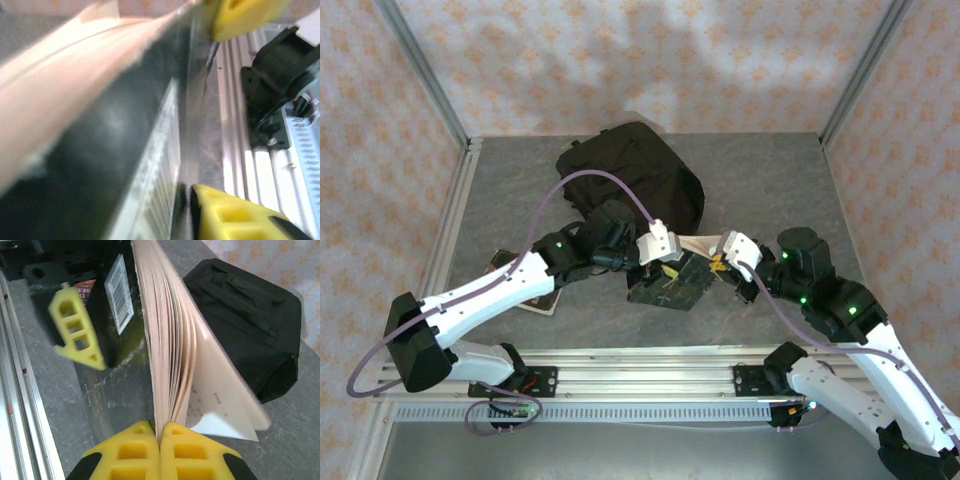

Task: Pack the student bag
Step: Rotate the book.

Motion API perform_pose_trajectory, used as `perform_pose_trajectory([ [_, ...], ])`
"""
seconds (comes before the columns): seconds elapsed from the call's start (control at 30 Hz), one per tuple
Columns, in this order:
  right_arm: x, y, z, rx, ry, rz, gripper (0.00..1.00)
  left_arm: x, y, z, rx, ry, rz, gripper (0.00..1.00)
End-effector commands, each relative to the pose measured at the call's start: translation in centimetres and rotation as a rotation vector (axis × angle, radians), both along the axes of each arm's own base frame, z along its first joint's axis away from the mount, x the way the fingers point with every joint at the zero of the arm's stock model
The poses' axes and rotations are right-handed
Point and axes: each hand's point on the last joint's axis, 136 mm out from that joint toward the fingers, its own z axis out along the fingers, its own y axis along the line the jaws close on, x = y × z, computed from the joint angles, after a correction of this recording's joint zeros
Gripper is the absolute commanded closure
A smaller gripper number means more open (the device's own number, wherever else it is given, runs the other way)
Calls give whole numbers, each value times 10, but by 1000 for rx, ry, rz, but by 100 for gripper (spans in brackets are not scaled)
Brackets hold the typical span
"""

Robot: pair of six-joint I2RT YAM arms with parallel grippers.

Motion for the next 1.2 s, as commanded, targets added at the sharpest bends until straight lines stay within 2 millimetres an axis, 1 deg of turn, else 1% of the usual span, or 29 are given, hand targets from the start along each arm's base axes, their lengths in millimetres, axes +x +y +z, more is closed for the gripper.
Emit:
perform_pose_trajectory([
  [0.0, 9, 4, 23, 67, -95, -17, 100, -4, -6, 18, -82, -1, -51, 81],
  [0.07, 12, 3, 23, 76, -99, -36, 100, -4, -5, 20, -94, -3, -56, 93],
  [0.13, 15, 3, 23, 87, -101, -52, 100, -4, -5, 22, -106, -13, -56, 100],
  [0.23, 21, -1, 26, 107, -110, -99, 99, -2, -4, 26, -122, -16, -43, 100],
  [0.3, 32, -9, 29, 124, -116, -188, 71, 5, -1, 34, -155, -8, -8, 100],
  [0.33, 37, -15, 31, 135, -119, -239, 55, 9, 1, 39, -182, -3, 16, 100],
  [0.37, 41, -20, 33, 143, -125, -283, 46, 14, 3, 44, -214, 2, 44, 100],
  [0.43, 45, -27, 35, 171, -139, -338, 37, 26, 9, 57, -282, 11, 119, 100],
  [0.53, 49, -36, 44, 272, -136, -427, 36, 47, 18, 78, -402, 50, 264, 100],
  [0.63, 57, -51, 53, 419, -75, -578, 32, 70, 27, 95, -506, 161, 454, 100],
  [0.7, 58, -53, 51, 443, -22, -615, 32, 81, 31, 103, -587, 272, 556, 100],
  [0.77, 63, -55, 45, 480, 56, -683, 29, 93, 36, 106, -657, 426, 679, 100],
  [0.83, 67, -46, 40, 487, 119, -677, 31, 99, 36, 108, -694, 521, 734, 100],
  [0.87, 71, -45, 38, 515, 146, -704, 32, 102, 36, 110, -728, 567, 759, 100],
  [0.93, 80, -47, 39, 604, 180, -769, 32, 107, 41, 113, -799, 624, 803, 100],
  [1.0, 87, -48, 37, 679, 220, -827, 31, 110, 50, 116, -857, 655, 857, 100],
  [1.03, 90, -51, 34, 716, 268, -888, 29, 111, 56, 115, -886, 673, 890, 100],
  [1.1, 96, -48, 25, 764, 391, -957, 25, 113, 64, 116, -944, 703, 930, 100],
  [1.17, 100, -30, 14, 839, 573, -963, 19, 113, 68, 116, -976, 729, 943, 100],
])
